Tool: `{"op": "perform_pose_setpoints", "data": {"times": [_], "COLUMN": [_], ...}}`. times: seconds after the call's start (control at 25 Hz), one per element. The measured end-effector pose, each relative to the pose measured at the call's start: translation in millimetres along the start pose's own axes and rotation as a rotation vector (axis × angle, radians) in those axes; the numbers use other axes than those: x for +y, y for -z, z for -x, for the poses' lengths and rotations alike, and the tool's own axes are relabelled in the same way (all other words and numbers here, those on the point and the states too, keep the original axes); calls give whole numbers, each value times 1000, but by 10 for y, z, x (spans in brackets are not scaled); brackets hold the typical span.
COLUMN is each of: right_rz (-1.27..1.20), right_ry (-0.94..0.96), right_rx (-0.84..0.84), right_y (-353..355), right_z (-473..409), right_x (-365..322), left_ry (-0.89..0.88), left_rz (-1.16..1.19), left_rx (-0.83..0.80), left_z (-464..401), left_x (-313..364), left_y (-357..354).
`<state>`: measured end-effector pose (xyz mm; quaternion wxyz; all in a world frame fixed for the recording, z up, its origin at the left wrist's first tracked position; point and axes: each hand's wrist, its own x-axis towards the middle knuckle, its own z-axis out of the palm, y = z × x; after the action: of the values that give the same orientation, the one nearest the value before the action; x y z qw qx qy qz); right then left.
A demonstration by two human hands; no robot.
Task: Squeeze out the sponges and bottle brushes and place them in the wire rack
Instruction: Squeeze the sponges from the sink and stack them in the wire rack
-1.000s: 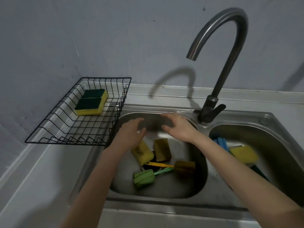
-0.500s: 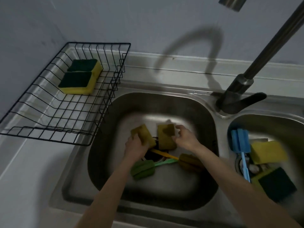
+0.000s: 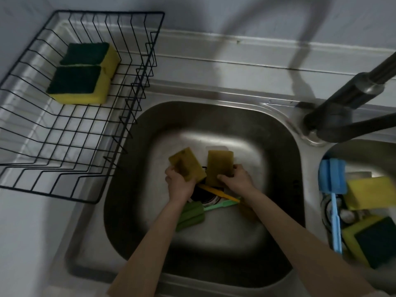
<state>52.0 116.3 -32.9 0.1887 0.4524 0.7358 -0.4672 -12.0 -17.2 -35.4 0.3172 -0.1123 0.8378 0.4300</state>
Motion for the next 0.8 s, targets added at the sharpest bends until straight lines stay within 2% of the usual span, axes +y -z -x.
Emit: {"op": "perform_pose_setpoints", "data": {"times": [0.24, 0.52, 0.64, 0.8], "right_rz": [-104, -203, -393, -728], "right_ry": [21, 85, 146, 228], "right_rx": [31, 73, 66, -28], "right_y": [6, 88, 113, 191], "right_z": [41, 351, 572, 944], "right_x": [-43, -20, -43, -164], "left_ry": [129, 20, -41, -160], "left_rz": [168, 261, 306, 319], "left_rx": [-100, -123, -113, -160], "left_z": [8, 297, 444, 663], "left_x": [4, 108, 211, 389], "left_y": [60, 102, 200, 357]}}
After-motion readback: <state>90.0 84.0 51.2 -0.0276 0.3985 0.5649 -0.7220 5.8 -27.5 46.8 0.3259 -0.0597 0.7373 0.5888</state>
